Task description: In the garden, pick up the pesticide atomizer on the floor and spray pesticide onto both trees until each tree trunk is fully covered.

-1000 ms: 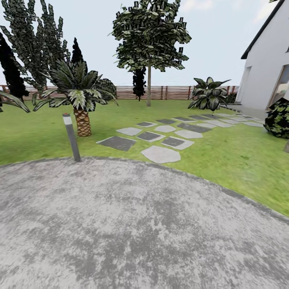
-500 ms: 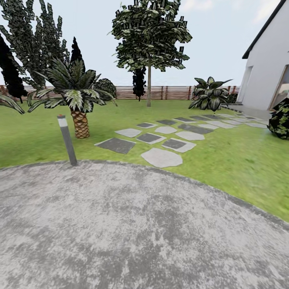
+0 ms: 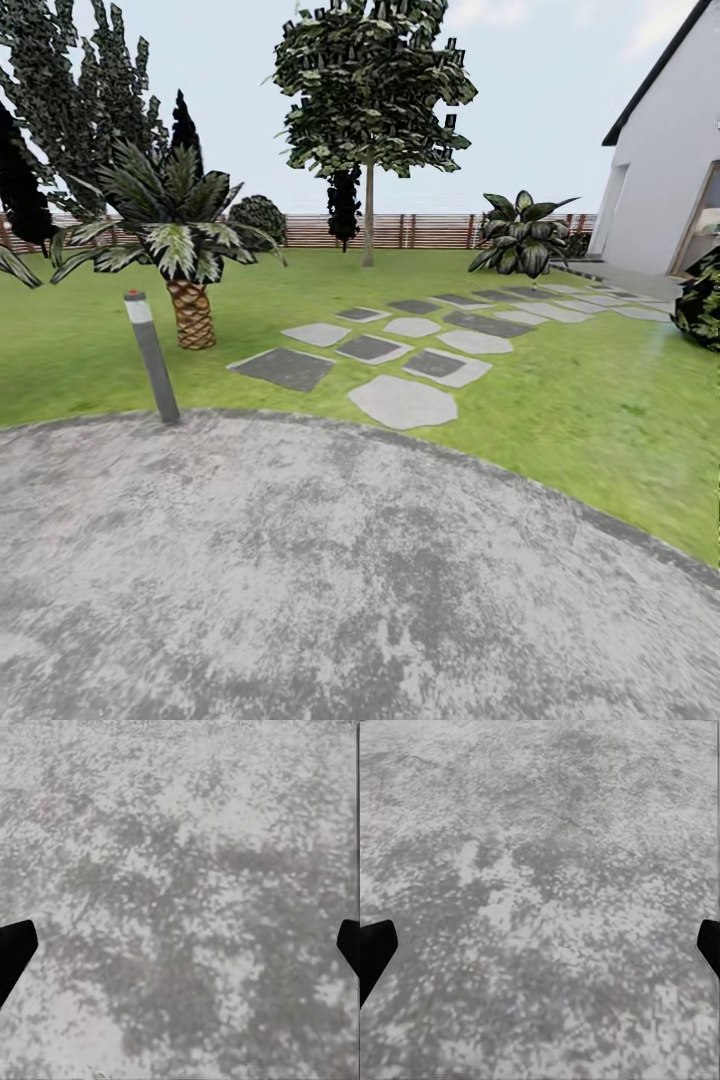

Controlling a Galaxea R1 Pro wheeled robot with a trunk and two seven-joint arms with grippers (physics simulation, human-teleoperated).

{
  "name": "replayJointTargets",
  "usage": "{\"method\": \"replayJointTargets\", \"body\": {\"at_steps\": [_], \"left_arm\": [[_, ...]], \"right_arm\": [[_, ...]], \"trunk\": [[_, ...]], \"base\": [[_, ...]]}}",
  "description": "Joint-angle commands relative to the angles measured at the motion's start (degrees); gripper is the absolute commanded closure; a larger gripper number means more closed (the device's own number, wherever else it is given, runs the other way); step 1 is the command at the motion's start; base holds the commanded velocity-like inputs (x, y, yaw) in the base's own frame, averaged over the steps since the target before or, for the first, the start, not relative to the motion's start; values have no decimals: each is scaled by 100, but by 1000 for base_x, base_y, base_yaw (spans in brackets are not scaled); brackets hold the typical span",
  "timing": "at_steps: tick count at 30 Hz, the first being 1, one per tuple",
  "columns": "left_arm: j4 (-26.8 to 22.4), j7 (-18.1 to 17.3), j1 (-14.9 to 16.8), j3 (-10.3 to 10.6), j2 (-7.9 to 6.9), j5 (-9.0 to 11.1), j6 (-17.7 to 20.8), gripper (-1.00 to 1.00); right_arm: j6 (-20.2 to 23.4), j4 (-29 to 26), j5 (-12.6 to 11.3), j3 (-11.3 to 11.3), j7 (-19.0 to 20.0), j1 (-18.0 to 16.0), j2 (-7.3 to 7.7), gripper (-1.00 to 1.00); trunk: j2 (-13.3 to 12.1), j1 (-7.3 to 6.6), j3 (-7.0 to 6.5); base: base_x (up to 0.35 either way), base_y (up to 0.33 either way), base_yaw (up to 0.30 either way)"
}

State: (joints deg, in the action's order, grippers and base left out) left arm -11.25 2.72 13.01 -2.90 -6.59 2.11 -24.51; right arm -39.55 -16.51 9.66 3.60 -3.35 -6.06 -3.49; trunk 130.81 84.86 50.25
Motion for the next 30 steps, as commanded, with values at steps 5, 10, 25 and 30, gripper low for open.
{"method": "replayJointTargets", "body": {"at_steps": [5, 10, 25, 30], "left_arm": [[-4, 0, 0, 0, 0, 0, -1, -100], [-2, 0, 0, 0, 0, 0, -1, -100], [0, 0, 0, 0, 0, 0, 1, -100], [-2, 0, 0, 0, 0, 0, 5, -100]], "right_arm": [[3, -1, -8, 7, -15, 0, 4, -100], [1, -2, -10, 9, -25, 0, 6, -100], [8, -2, -9, 9, -25, 0, 146, -100], [6, 5, -9, 5, -25, 0, 146, -100]], "trunk": [[0, 0, 0], [0, 0, 0], [0, 0, 0], [0, 0, 0]], "base": [[339, 0, -238], [339, 0, -99], [339, 0, -28], [339, 0, -243]]}}
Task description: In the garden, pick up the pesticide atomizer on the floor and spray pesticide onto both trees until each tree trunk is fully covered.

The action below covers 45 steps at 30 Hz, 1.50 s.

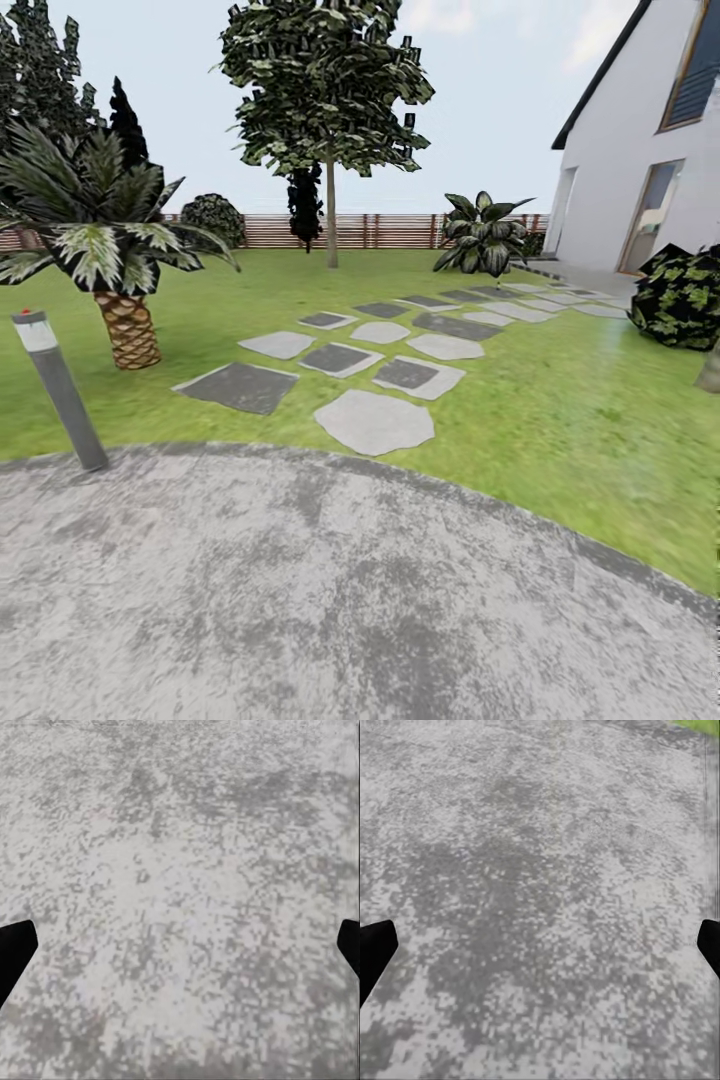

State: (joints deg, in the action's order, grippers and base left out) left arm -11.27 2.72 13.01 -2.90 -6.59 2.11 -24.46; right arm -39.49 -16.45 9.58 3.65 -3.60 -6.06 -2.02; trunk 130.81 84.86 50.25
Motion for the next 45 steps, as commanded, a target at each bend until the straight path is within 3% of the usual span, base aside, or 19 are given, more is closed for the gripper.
{"method": "replayJointTargets", "body": {"at_steps": [1, 9, 45], "left_arm": [[1, 0, 0, 0, 0, 0, 2, -100], [1, 0, 0, 0, 0, 0, -5, -100], [-1, 0, 0, 0, 0, 0, -6, -100]], "right_arm": [[0, 1, 0, -3, 0, 0, 0, -100], [1, 2, 0, -4, 0, 0, 0, -100], [-8, -15, -15, 24, -7, 0, 1, -100]], "trunk": [[0, 0, 0], [0, 0, 0], [0, 0, 0]], "base": [[339, 0, -236], [339, 0, -146], [339, 0, -1]]}}
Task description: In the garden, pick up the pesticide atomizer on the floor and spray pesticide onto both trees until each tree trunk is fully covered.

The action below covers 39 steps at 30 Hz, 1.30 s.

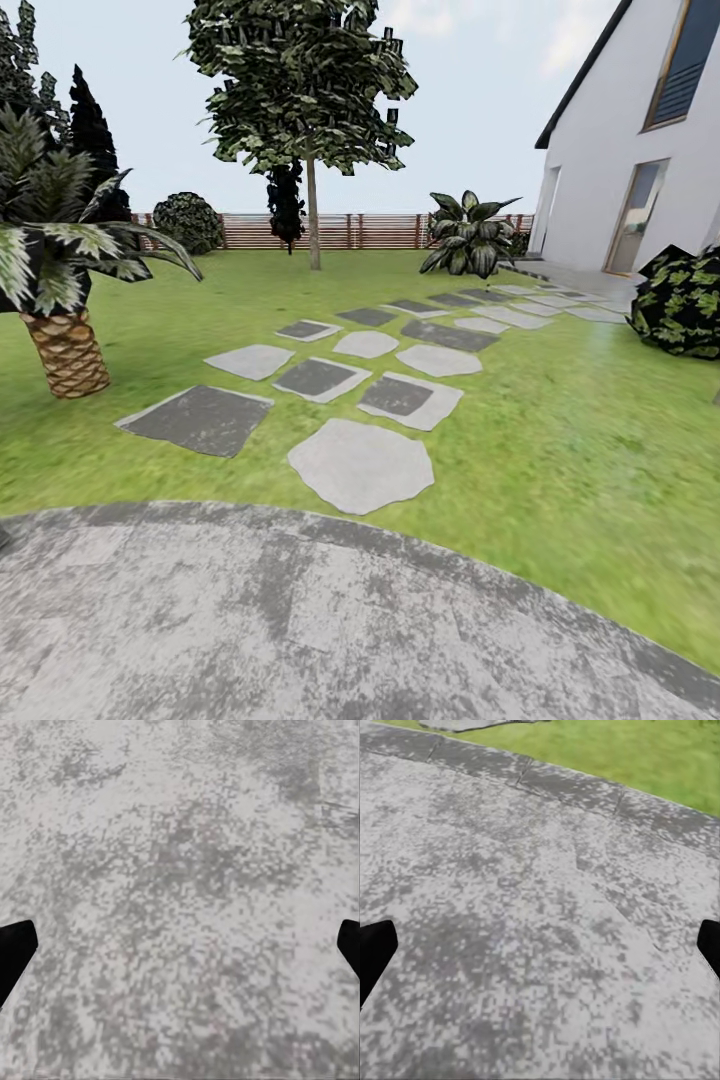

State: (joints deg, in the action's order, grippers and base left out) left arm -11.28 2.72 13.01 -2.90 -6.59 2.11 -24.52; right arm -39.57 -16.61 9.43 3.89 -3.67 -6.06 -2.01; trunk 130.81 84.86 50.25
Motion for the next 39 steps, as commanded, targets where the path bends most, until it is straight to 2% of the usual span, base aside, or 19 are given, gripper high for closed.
{"method": "replayJointTargets", "body": {"at_steps": [1, 39], "left_arm": [[1, 0, 0, 0, 0, 0, 0, -100], [3, 0, 0, 0, -3, 0, 0, -100]], "right_arm": [[1, 0, 2, 2, 2, 0, 3, -100], [2, 17, 15, -20, 16, 0, -1, -100]], "trunk": [[0, 0, 0], [0, 0, 0]], "base": [[339, 0, 0], [339, 0, 0]]}}
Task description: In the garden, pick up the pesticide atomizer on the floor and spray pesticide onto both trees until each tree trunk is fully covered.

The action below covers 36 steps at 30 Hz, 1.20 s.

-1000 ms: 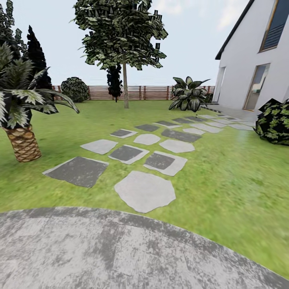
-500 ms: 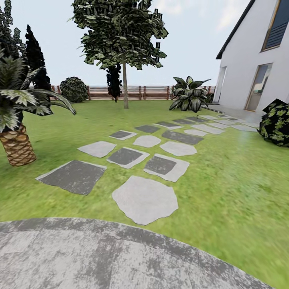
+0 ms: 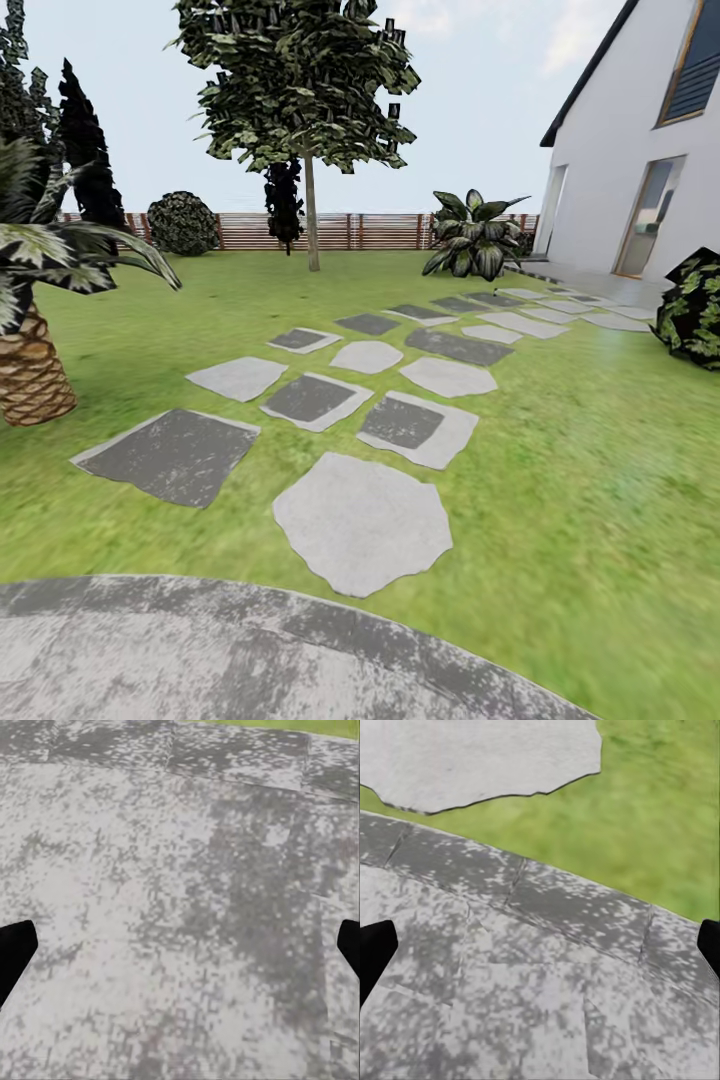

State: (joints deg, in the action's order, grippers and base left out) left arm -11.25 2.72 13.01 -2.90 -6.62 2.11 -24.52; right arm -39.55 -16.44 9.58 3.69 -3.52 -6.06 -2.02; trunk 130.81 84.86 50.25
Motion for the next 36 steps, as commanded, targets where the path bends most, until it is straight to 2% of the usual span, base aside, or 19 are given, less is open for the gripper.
{"method": "replayJointTargets", "body": {"at_steps": [1, 36], "left_arm": [[-2, 0, 0, 0, 1, 0, 0, -100], [-1, 0, 0, 0, 0, 0, 0, -100]], "right_arm": [[0, 0, 0, 0, 0, 0, 0, -100], [0, 0, 0, -9, 0, 0, 0, -100]], "trunk": [[0, 0, 0], [0, 0, 0]], "base": [[339, 0, 0], [339, 0, 0]]}}
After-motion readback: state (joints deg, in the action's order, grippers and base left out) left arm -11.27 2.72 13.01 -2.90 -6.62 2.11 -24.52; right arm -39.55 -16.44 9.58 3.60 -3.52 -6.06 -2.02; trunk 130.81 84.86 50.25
